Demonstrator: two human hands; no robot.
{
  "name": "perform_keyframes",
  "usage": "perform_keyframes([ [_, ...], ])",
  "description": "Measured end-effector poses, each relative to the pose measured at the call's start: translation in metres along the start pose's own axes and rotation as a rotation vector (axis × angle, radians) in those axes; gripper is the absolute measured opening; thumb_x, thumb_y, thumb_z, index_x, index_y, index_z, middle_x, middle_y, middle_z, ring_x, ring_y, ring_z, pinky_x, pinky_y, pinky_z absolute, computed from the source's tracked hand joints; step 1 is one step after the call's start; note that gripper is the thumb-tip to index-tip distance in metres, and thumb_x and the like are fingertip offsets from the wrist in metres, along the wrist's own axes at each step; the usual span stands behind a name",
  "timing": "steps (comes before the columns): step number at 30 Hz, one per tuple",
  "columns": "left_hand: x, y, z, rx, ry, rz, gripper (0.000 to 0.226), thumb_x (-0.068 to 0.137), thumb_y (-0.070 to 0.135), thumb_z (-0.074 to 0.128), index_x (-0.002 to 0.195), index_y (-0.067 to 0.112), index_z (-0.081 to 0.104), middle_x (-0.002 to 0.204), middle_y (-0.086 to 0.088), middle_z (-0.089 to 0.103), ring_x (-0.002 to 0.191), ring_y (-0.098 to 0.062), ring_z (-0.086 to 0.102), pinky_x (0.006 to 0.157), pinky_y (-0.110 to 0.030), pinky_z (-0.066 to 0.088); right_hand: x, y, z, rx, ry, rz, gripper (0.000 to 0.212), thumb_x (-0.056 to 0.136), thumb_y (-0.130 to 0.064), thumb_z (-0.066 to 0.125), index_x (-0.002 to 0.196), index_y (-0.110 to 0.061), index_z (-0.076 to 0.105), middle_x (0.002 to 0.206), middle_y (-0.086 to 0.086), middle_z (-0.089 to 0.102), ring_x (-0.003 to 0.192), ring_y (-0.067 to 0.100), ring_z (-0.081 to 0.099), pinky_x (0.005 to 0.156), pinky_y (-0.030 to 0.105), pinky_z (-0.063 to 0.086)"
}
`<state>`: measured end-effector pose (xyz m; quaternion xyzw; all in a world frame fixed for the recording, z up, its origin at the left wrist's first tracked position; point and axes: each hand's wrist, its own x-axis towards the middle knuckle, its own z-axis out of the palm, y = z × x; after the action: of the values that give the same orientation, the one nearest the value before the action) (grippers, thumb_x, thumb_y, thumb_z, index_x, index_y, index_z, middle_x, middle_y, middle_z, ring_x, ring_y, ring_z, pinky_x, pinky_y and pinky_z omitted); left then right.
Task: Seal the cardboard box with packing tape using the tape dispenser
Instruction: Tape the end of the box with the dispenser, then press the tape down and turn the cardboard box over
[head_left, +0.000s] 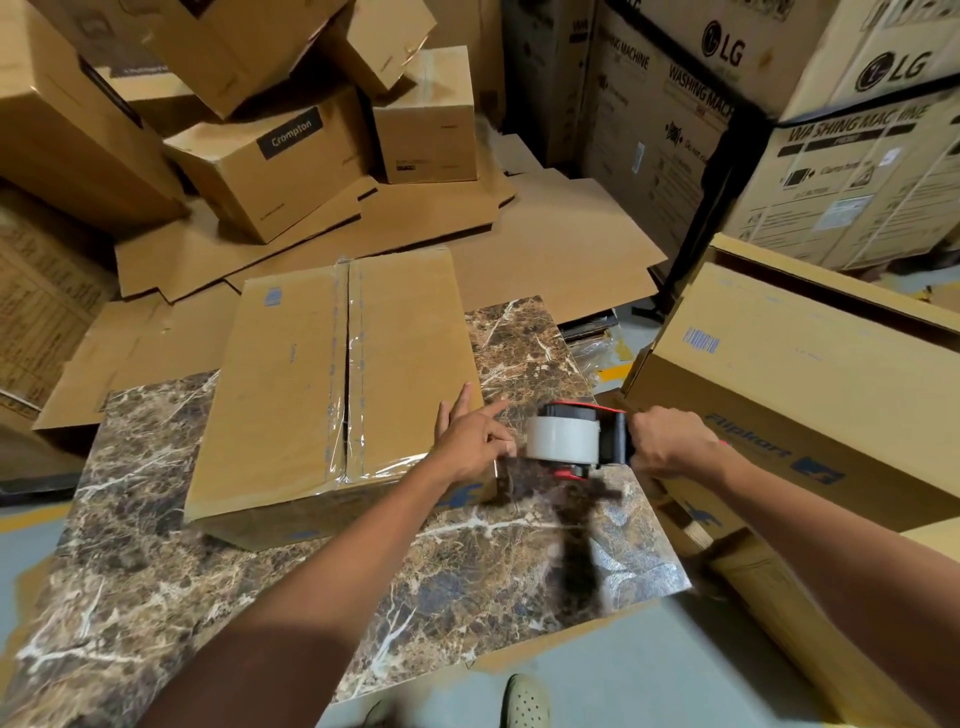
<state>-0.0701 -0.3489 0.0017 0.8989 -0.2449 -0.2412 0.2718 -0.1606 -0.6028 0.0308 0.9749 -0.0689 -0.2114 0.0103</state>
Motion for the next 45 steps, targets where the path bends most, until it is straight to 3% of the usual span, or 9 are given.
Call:
perform_keyframes([
  [5, 0.002, 0.002, 0.005, -0.004, 0.048, -0.017, 0.016, 0.089, 0.028, 0.065, 0.077, 0.031, 0.074, 0.155, 0.021, 0.028, 0.148, -0.014, -0.018, 0.109, -0.041, -0.025, 0.002, 0.021, 0.038, 0.384, -0.054, 0.111, 0.017, 0.078, -0.027, 0.063, 0.084, -0.012, 0.055, 0.077, 0.005, 0.062, 0.069, 0.025, 0.061, 0.057, 0.03, 0.046],
  [12, 0.001, 0.002, 0.009, 0.029, 0.102, -0.01, 0.018, 0.089, 0.019, 0.059, 0.08, 0.024, 0.074, 0.154, 0.022, 0.032, 0.148, -0.012, -0.014, 0.111, -0.04, -0.023, 0.021, -0.041, 0.086, 1.496, -0.141, 0.398, 0.022, 0.081, -0.001, 0.06, 0.064, -0.011, 0.049, 0.051, 0.005, 0.042, 0.038, 0.017, 0.038, 0.043, 0.024, 0.031],
  [21, 0.006, 0.0, 0.009, 0.045, 0.136, 0.006, 0.02, 0.09, 0.013, 0.059, 0.078, 0.019, 0.075, 0.153, 0.018, 0.034, 0.149, -0.015, -0.01, 0.114, -0.043, -0.019, 0.049, -0.082, 0.118, 2.057, -0.471, 0.484, 0.035, 0.092, -0.008, 0.05, 0.058, -0.013, 0.045, 0.045, 0.0, 0.042, 0.034, 0.013, 0.044, 0.035, 0.021, 0.039],
  [28, 0.004, -0.002, 0.011, 0.058, 0.145, 0.026, 0.021, 0.088, 0.012, 0.059, 0.074, 0.014, 0.074, 0.156, 0.013, 0.028, 0.149, -0.017, -0.012, 0.116, -0.047, -0.016, 0.054, -0.077, 0.121, 1.884, -0.321, 0.449, 0.019, 0.084, -0.014, 0.07, 0.083, 0.001, 0.06, 0.055, 0.014, 0.057, 0.044, 0.027, 0.056, 0.049, 0.032, 0.051],
  [31, 0.004, -0.002, 0.014, 0.055, 0.157, 0.024, 0.021, 0.089, 0.013, 0.06, 0.075, 0.014, 0.075, 0.158, 0.011, 0.025, 0.149, -0.017, -0.012, 0.113, -0.038, -0.018, 0.046, -0.069, 0.12, 1.512, -0.14, 0.441, 0.048, 0.067, -0.047, 0.083, 0.08, -0.004, 0.065, 0.066, 0.015, 0.069, 0.054, 0.028, 0.063, 0.057, 0.035, 0.052],
  [33, 0.004, -0.004, 0.015, 0.065, 0.161, 0.025, 0.019, 0.091, 0.016, 0.06, 0.08, 0.015, 0.076, 0.159, 0.011, 0.023, 0.149, -0.017, -0.013, 0.112, -0.035, -0.019, 0.036, -0.064, 0.11, 1.164, -0.029, 0.458, 0.062, 0.068, -0.071, 0.071, 0.069, -0.009, 0.06, 0.068, 0.009, 0.068, 0.061, 0.025, 0.063, 0.055, 0.032, 0.044],
  [36, 0.003, -0.004, 0.014, 0.047, 0.149, 0.01, 0.024, 0.092, 0.018, 0.059, 0.113, 0.015, 0.071, 0.159, 0.009, 0.021, 0.149, -0.016, -0.016, 0.113, -0.035, -0.019, 0.02, -0.066, 0.085, 0.872, 0.288, 0.543, 0.047, 0.087, -0.059, 0.06, 0.08, -0.013, 0.063, 0.081, 0.006, 0.068, 0.078, 0.029, 0.065, 0.057, 0.032, 0.041],
  [39, 0.003, -0.001, 0.01, -0.002, 0.116, 0.012, 0.054, 0.093, 0.026, 0.061, 0.144, 0.022, 0.045, 0.159, 0.01, 0.021, 0.149, -0.016, -0.013, 0.117, -0.042, -0.015, 0.015, -0.083, 0.064, 0.98, 0.532, 0.458, 0.03, 0.091, -0.043, 0.06, 0.083, -0.016, 0.067, 0.081, 0.003, 0.069, 0.078, 0.025, 0.065, 0.06, 0.034, 0.047],
  [45, -0.007, -0.012, -0.018, -0.45, 0.253, -0.015, 0.048, 0.097, 0.021, 0.056, 0.142, 0.033, 0.046, 0.158, 0.001, 0.03, 0.144, -0.01, 0.028, 0.119, -0.045, 0.025, 0.012, -0.125, 0.038, 1.304, 0.621, 0.244, 0.032, 0.096, -0.034, 0.056, 0.072, -0.013, 0.062, 0.066, 0.002, 0.063, 0.066, 0.021, 0.058, 0.061, 0.038, 0.045],
])
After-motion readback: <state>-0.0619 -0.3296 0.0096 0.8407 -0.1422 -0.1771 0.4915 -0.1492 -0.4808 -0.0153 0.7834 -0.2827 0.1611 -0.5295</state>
